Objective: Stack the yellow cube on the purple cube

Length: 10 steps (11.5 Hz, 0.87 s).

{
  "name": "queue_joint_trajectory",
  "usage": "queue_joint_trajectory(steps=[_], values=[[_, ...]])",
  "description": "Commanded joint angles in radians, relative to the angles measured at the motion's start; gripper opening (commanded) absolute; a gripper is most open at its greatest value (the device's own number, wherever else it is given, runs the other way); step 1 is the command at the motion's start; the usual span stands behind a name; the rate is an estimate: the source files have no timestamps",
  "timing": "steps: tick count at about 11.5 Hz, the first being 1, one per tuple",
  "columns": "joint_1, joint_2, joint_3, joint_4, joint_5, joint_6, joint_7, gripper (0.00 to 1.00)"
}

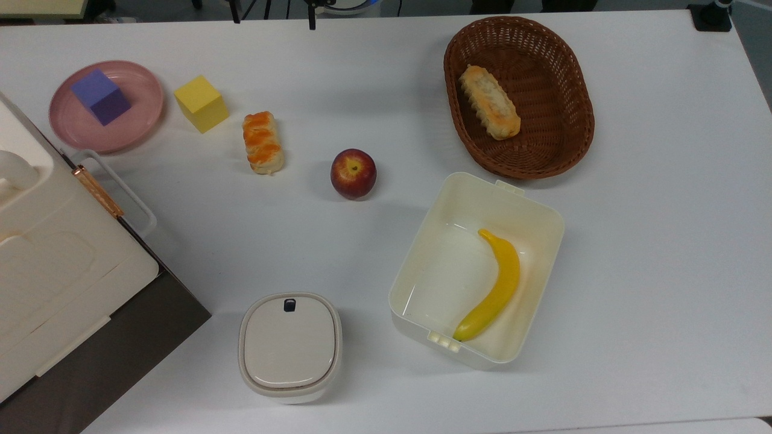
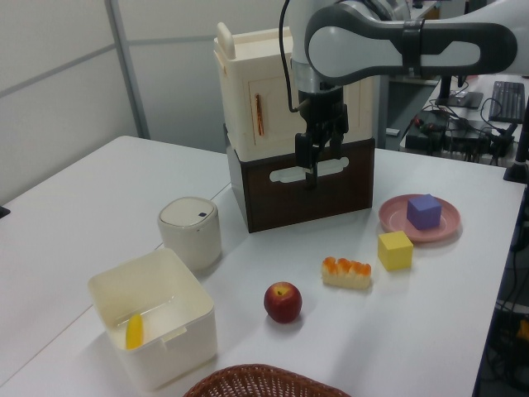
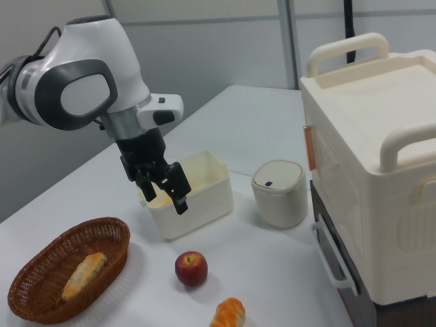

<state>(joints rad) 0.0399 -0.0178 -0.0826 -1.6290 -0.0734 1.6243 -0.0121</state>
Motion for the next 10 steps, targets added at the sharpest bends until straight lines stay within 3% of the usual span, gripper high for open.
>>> queue_joint_trajectory(steps=[1, 6, 10], values=[[0.005, -0.007, -0.009, -0.017, -0.003, 0.022, -0.002, 1.00], [-0.055, -0.010, -0.013, -0.017, -0.002, -0.003, -0.247, 1.00], [-0.153, -0.022, -0.013, -0.038, -0.008, -0.029, -0.362, 1.00]])
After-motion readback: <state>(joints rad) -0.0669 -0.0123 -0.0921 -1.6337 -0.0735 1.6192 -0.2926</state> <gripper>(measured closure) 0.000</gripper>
